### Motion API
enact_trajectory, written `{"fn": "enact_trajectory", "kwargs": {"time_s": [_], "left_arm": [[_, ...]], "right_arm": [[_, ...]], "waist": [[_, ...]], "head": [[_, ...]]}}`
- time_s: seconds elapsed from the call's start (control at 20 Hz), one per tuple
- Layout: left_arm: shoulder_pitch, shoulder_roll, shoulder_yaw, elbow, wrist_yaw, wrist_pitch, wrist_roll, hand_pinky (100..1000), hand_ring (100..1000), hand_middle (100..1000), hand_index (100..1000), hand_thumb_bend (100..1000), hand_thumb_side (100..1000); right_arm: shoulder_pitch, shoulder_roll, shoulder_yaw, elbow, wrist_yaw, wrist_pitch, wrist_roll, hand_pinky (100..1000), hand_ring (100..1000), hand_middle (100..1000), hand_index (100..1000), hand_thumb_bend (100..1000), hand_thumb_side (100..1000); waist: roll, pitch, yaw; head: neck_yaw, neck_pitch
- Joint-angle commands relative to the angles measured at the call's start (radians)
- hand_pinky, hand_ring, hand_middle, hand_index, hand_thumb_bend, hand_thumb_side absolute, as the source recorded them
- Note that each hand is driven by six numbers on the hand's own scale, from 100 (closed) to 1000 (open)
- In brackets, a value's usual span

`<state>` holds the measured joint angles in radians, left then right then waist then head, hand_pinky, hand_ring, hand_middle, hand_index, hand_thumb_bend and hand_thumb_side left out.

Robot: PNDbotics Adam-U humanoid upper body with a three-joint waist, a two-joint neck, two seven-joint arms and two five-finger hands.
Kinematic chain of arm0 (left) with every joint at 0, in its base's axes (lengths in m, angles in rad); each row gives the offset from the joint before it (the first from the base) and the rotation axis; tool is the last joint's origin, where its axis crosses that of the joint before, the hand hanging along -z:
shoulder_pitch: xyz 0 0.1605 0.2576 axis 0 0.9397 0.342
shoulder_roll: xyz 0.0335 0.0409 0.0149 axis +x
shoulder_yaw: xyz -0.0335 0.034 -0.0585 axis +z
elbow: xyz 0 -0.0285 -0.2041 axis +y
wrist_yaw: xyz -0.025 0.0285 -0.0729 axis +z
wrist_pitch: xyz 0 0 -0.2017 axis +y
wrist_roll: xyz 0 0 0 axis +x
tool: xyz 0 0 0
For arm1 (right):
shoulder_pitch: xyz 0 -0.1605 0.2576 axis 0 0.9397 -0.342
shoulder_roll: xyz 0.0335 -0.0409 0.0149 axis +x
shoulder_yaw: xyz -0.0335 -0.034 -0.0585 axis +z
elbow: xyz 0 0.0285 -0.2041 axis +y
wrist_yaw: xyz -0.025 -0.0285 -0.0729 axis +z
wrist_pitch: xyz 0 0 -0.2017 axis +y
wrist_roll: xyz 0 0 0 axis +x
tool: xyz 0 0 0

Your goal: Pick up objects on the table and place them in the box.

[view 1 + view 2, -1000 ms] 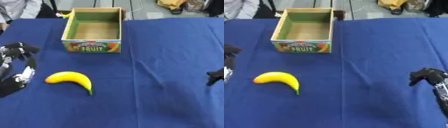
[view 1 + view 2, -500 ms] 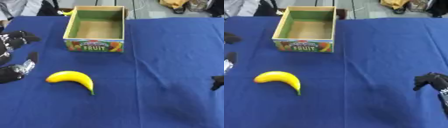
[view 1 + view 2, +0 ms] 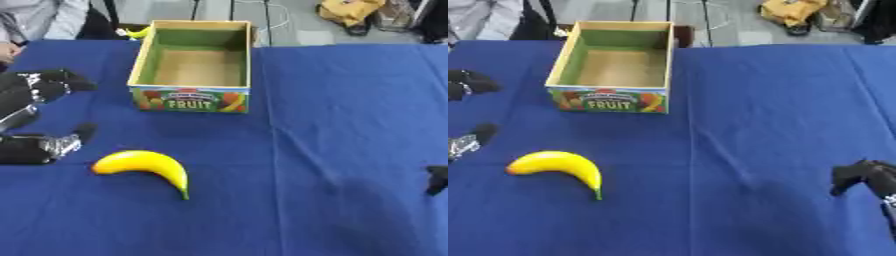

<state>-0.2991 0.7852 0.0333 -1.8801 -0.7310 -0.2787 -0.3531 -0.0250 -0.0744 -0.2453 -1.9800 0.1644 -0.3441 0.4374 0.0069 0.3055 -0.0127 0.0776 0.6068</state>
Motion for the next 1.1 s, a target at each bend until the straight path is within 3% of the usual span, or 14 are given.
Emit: {"fn": "enact_trajectory", "kwargs": {"time_s": [0.05, 0.8, 1.1], "left_arm": [[-0.027, 0.047, -0.016, 0.022, 0.01, -0.008, -0.047, 593, 755, 806, 930, 546, 1000], [-0.103, 0.061, -0.084, 0.065, 0.098, -0.011, -0.181, 595, 759, 803, 929, 545, 1000], [-0.108, 0.074, -0.108, 0.076, 0.104, -0.002, -0.219, 591, 777, 823, 945, 530, 1000]], "right_arm": [[0.0, -0.006, 0.002, -0.02, 0.006, -0.004, -0.002, 766, 483, 504, 641, 100, 1000], [0.0, -0.005, 0.002, -0.02, 0.011, 0.004, -0.006, 765, 482, 502, 635, 100, 1000], [0.003, -0.007, 0.001, -0.02, 0.013, 0.016, -0.007, 766, 480, 500, 633, 100, 1000]], "waist": [[0.003, -0.014, -0.002], [0.011, -0.013, -0.014], [0.018, -0.02, -0.006]], "head": [[0.003, -0.017], [-0.007, -0.027], [-0.021, -0.084]]}}
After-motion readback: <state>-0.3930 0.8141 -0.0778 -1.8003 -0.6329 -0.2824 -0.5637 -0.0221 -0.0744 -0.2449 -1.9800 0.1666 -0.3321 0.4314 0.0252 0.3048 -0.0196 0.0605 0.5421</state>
